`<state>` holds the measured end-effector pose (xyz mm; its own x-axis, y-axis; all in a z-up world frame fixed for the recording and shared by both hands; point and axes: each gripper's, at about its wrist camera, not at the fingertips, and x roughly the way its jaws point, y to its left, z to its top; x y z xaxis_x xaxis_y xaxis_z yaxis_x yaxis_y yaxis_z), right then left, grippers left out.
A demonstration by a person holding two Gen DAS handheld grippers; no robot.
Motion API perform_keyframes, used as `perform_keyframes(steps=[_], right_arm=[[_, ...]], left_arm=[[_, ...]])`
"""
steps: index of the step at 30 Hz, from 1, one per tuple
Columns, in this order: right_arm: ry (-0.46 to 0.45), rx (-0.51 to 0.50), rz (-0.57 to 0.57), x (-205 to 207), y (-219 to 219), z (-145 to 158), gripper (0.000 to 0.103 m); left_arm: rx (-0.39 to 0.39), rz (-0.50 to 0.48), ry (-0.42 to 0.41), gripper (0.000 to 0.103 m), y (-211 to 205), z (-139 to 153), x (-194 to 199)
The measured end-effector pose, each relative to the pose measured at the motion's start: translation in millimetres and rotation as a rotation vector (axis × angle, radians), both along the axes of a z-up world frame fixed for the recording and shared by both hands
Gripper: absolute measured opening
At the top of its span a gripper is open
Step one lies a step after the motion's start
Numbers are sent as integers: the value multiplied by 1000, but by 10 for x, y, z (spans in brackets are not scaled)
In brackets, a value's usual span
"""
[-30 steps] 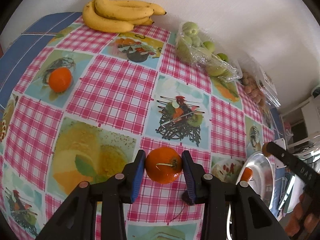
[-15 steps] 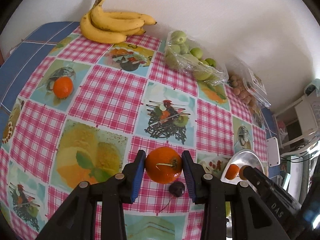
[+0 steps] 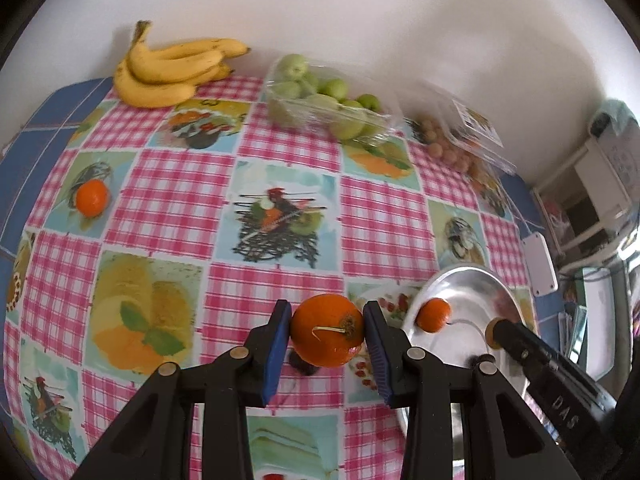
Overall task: Organize fruits
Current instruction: 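Carry the orange and the brown fruit toward the steel bowl with both tools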
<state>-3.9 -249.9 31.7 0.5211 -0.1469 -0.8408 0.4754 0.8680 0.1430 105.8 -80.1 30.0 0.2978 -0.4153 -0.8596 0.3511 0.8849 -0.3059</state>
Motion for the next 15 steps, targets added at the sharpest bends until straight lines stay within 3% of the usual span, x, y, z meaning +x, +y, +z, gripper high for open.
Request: perform_keyframes(steps=[15], right_arm=[[1, 47, -216, -452, -723, -51, 24]], left_arm=[[40, -151, -48, 39, -517, -1, -382]])
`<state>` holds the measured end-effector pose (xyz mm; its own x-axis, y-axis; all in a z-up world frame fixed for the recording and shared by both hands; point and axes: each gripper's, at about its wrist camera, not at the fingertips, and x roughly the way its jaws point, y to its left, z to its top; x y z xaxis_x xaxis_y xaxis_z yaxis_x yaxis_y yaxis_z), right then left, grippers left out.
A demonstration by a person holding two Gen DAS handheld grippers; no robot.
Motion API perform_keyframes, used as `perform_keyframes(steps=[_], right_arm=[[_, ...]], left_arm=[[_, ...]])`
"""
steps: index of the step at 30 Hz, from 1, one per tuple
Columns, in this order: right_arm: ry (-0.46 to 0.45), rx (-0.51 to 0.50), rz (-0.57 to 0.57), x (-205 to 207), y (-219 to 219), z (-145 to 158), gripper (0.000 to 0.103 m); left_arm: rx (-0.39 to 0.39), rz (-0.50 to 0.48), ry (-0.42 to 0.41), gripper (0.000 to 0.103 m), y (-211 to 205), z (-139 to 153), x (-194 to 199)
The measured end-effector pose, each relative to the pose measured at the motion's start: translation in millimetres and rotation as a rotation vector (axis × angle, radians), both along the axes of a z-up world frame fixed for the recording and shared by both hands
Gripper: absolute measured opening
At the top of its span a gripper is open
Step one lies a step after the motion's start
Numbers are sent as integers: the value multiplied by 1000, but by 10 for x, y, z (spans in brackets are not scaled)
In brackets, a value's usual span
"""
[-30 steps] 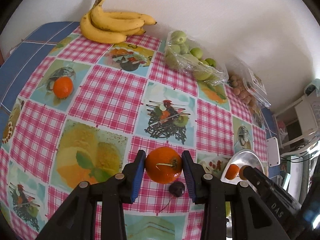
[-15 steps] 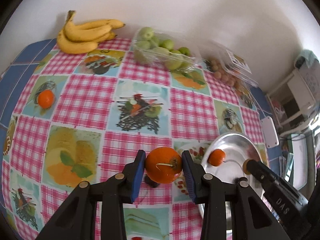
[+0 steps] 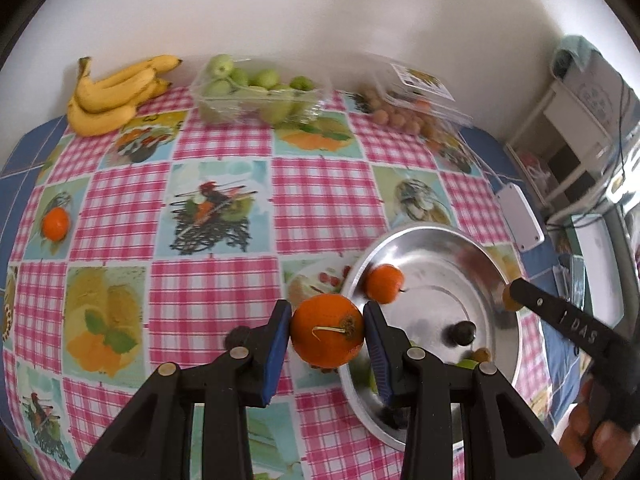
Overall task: Organize fruits
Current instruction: 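Carry the orange and the brown fruit toward the steel bowl with both tools, then lower the orange into the bowl and open the left tool while the right tool releases the brown fruit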
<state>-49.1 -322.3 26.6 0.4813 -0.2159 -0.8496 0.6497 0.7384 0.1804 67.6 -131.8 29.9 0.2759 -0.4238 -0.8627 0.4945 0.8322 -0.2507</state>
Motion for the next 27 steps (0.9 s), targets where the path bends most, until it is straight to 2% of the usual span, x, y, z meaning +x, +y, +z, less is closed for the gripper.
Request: perform_keyframes(steps=[10, 21, 27], right_arm=[[-38, 45, -86, -271, -356, -33, 24], [-48, 80, -55, -185, -424, -198, 24], [-45, 97, -27, -84, -424, -310, 24]], left_arm=[[-4, -78, -39, 39, -263, -29, -146], [-3, -119, -57, 39, -484, -154, -134], [4, -117, -38, 39, -502, -252, -96]])
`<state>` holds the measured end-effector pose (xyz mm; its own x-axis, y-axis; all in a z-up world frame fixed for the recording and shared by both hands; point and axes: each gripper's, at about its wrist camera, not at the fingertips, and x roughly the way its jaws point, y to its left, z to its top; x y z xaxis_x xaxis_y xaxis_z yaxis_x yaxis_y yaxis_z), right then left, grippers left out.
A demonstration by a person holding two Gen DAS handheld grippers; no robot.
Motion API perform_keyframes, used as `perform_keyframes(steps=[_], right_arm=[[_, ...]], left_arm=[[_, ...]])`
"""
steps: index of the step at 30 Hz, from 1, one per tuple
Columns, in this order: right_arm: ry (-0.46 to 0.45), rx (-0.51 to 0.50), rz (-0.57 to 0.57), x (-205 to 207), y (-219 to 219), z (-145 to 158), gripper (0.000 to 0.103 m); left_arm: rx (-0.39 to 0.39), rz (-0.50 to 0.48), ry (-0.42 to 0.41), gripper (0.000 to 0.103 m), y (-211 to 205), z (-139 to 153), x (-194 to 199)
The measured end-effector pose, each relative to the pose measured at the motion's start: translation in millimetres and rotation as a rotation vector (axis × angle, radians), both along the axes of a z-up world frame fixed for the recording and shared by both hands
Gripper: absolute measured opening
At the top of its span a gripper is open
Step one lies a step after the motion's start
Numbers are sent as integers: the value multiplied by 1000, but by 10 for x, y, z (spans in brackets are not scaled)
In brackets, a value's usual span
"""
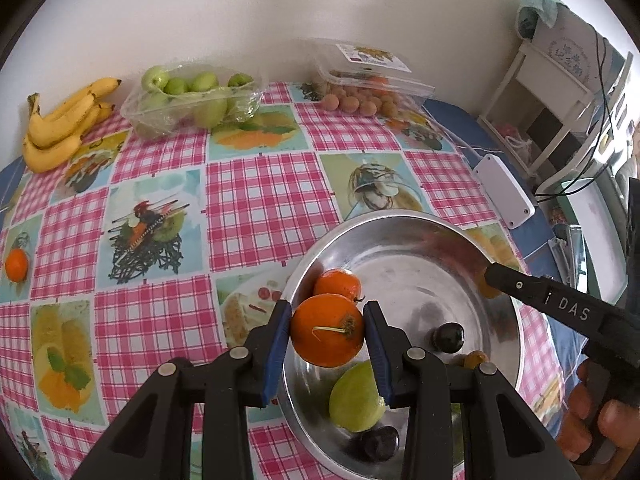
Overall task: Organize fruits
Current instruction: 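Lower the orange into the bowl and open the left tool while the right tool releases the brown fruit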
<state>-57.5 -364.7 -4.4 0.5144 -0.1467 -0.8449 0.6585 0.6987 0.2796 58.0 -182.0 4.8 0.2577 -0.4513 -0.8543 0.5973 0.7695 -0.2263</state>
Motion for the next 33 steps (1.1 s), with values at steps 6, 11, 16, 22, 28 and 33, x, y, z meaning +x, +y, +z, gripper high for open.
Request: perform_keyframes(steps=[6, 11, 16, 22, 28, 33], right_arm=[[11, 1, 23, 97, 17, -135, 24], [39, 11, 38, 169, 33, -277, 24], [69, 17, 44, 198, 39, -380, 24], [72, 6, 50, 214, 50, -369, 24], [72, 10, 49, 225, 48, -384, 25], [81, 18, 45, 233, 27, -408, 28]], left_arm=[[1, 5, 9, 39, -6, -55, 24], [11, 0, 18, 39, -22, -111, 28], [23, -10, 21, 39, -49, -157, 7], [42, -18, 31, 39, -86, -238, -20], [51, -24, 39, 40, -103, -281, -31], [51, -22, 48, 40, -102, -300, -25]])
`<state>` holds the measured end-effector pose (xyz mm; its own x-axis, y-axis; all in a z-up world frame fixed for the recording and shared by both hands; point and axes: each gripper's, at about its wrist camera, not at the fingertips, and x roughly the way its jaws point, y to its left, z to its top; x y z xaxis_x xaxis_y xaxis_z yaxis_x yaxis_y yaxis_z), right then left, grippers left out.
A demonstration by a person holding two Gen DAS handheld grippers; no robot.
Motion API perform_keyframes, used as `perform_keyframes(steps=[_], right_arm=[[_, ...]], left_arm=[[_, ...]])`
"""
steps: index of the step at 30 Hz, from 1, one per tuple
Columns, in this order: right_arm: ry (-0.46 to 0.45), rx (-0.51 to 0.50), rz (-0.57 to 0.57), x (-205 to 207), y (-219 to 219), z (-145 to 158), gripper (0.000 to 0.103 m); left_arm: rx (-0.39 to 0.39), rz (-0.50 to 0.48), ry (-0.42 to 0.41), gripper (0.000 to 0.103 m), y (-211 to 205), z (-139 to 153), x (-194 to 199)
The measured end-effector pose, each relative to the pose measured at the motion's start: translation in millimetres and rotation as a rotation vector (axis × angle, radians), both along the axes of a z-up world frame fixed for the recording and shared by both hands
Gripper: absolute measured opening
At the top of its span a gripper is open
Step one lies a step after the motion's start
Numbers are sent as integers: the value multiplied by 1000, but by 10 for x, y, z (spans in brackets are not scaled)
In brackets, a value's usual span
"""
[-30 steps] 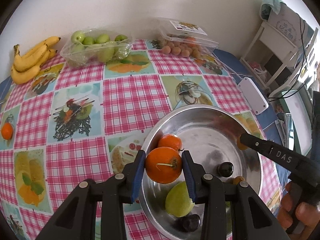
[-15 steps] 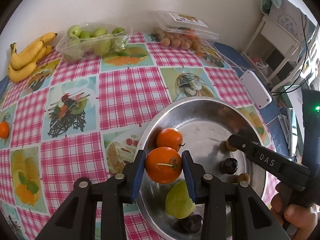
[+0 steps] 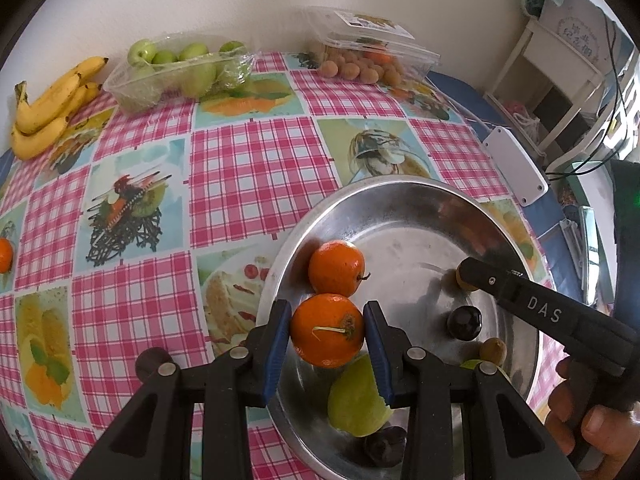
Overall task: Organize fruits
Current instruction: 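Lower the orange into the bowl and open the left tool while the right tool releases the brown fruit, then withdraw both open tools from the bowl toward the loose black plum and orange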
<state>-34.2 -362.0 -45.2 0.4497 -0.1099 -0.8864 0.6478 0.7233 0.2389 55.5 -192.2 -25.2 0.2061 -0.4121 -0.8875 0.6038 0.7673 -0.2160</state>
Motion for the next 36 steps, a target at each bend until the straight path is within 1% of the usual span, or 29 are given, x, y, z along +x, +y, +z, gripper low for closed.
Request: perform_keyframes(steps=[3, 6, 8, 12, 17, 22, 25, 29, 36], right_arm=[[8, 8, -11, -1, -19, -28, 34], [5, 8, -23, -24, -22, -14, 36], [3, 5, -26, -39, -26, 10, 38], [-6, -2, -33, -63, -27, 77, 43], [-18, -22, -29, -87, -6, 214, 43], [-27, -47, -19, -116, 41, 376, 43], [-17, -58, -20, -141, 66, 448, 43], [6, -63, -21, -170, 99, 488, 43], [53, -54, -5, -137, 177, 414, 43]], left_arm=[[-1, 0, 7, 40, -1, -2, 7], [2, -4, 0, 43, -13, 18, 0], [-4, -9, -8, 48, -14, 54, -5], [-16, -6, -16, 49, 5, 136, 4], [-23, 22, -31, 55, 74, 273, 69], [-18, 76, -49, 56, 218, 407, 176], [-4, 116, -55, 58, 314, 458, 244], [4, 160, -37, 58, 436, 464, 321], [23, 221, 4, 58, 574, 365, 425]])
